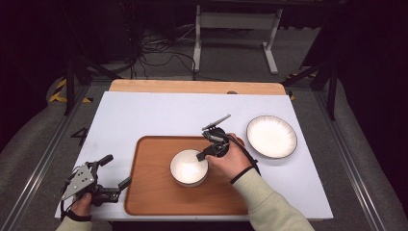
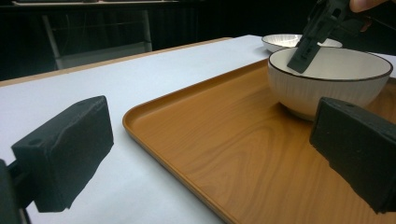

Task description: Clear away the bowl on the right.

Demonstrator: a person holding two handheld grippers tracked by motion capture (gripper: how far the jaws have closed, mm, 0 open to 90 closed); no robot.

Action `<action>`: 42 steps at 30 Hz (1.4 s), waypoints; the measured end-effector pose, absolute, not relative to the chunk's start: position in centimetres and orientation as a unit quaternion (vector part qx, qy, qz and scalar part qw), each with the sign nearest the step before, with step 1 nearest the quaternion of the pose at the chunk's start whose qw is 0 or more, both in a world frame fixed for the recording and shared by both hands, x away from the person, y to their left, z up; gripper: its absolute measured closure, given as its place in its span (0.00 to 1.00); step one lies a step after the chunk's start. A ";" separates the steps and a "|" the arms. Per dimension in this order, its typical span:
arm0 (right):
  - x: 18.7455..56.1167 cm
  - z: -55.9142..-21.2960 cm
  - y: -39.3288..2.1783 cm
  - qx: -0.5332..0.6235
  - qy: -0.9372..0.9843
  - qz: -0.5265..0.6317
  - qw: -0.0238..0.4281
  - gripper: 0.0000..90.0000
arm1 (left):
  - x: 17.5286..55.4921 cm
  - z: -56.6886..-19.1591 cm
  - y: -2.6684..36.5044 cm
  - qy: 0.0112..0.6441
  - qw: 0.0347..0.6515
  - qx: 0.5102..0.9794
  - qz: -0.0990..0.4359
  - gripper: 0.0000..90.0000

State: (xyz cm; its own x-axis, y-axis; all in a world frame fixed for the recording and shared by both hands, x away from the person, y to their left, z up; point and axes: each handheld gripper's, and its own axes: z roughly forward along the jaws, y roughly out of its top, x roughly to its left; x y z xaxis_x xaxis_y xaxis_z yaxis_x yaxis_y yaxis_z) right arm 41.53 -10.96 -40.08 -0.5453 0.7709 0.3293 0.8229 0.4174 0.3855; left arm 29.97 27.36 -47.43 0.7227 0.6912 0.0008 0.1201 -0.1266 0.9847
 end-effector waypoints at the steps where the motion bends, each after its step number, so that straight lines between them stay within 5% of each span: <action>1: 41.5 -40.1 -11.0 -0.473 -0.841 -0.259 0.050 0.89 | 30.0 -47.4 27.4 0.285 0.596 0.711 0.240 0.00; 12: 41.6 -40.6 -11.5 -0.471 -0.839 -0.266 0.062 0.88 | 30.0 -47.4 27.3 0.285 0.596 0.712 0.240 0.00; 20: 41.4 -40.4 -11.7 -0.449 -0.844 -0.290 0.048 0.76 | 30.0 -47.4 27.3 0.285 0.597 0.711 0.240 0.00; 29: 40.9 -38.9 -12.6 -0.421 -0.840 -0.341 0.008 0.68 | 29.9 -47.5 27.4 0.282 0.597 0.710 0.245 0.00; 42: 38.9 -38.1 -14.9 -0.311 -0.820 -0.469 -0.105 0.58 | 29.9 -47.4 27.4 0.282 0.597 0.710 0.244 0.00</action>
State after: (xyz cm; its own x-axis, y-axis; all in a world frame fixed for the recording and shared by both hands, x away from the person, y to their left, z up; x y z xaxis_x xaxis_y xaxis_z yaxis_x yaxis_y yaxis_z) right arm 38.89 -14.89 -38.07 -0.7838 0.6095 0.1190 0.4119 0.3668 0.8341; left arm 29.94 27.38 -47.44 0.7218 0.6921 0.0094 0.1100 -0.1281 0.9856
